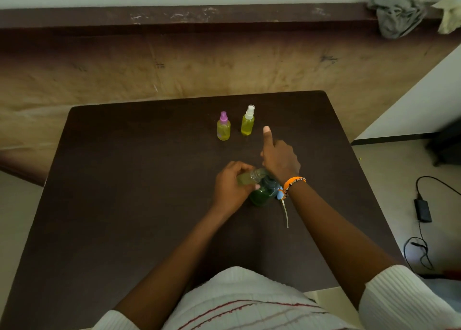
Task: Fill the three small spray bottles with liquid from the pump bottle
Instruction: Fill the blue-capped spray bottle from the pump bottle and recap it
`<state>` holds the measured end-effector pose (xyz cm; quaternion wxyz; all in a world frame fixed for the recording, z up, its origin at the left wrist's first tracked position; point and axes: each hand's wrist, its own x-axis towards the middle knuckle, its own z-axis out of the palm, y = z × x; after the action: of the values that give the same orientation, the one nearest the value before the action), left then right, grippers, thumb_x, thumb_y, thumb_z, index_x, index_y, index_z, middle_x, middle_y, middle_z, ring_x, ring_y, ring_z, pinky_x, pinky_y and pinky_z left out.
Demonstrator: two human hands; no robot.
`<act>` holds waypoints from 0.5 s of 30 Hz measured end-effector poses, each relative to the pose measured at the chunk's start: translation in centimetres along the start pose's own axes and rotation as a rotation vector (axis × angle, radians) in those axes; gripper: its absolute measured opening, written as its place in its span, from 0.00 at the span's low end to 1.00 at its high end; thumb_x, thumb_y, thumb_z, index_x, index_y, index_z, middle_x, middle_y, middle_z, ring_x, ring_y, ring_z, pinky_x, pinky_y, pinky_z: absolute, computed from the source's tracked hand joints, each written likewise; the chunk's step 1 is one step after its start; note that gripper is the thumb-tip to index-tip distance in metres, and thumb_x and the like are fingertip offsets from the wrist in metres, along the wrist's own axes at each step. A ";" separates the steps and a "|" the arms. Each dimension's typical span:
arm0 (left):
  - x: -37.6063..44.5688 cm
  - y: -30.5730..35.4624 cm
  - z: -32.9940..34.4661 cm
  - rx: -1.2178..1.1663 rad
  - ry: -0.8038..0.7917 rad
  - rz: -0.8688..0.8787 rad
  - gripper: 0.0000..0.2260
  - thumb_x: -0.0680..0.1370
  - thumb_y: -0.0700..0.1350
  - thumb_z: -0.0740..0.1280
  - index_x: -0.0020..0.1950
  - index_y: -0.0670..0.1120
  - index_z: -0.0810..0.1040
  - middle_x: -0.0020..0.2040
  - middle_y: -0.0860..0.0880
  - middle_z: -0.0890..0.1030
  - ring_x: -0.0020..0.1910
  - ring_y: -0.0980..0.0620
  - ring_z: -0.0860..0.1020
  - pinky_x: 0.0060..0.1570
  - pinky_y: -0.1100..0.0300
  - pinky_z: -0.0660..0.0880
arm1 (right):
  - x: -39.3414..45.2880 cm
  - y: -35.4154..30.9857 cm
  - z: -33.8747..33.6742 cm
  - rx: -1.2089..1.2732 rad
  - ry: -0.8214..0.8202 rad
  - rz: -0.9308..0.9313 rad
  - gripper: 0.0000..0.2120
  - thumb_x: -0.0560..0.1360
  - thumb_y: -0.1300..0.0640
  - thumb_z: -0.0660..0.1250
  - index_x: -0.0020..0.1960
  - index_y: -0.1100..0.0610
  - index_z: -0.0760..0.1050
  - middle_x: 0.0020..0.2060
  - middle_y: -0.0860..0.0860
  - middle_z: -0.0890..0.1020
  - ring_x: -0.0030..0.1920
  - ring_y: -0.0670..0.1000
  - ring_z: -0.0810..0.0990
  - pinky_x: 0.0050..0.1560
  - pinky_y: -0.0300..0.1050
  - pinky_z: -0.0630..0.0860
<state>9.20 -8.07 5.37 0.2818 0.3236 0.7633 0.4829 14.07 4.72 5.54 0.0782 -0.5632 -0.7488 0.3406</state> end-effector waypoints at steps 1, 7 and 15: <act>0.0 0.0 0.0 0.014 0.000 0.008 0.14 0.63 0.36 0.76 0.45 0.45 0.79 0.43 0.53 0.77 0.45 0.51 0.78 0.49 0.51 0.77 | 0.0 -0.1 -0.2 0.004 -0.018 0.007 0.42 0.74 0.28 0.38 0.48 0.57 0.81 0.48 0.56 0.83 0.51 0.59 0.79 0.56 0.55 0.73; 0.0 0.3 0.1 0.019 -0.018 0.001 0.14 0.63 0.36 0.76 0.46 0.44 0.79 0.43 0.53 0.76 0.45 0.52 0.77 0.46 0.59 0.74 | -0.9 -0.3 -0.1 -0.062 -0.009 -0.009 0.38 0.77 0.31 0.41 0.47 0.58 0.79 0.51 0.58 0.81 0.53 0.61 0.78 0.58 0.56 0.72; 0.0 -0.1 0.3 0.042 -0.018 -0.018 0.14 0.63 0.36 0.75 0.46 0.44 0.79 0.43 0.54 0.76 0.44 0.54 0.76 0.44 0.63 0.73 | -1.0 0.0 0.4 -0.040 0.067 -0.056 0.35 0.78 0.32 0.43 0.43 0.58 0.76 0.48 0.58 0.82 0.50 0.61 0.79 0.54 0.55 0.74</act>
<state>9.42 -7.90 5.16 0.2863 0.3269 0.7735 0.4614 14.26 3.66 5.48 0.1014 -0.5545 -0.7680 0.3040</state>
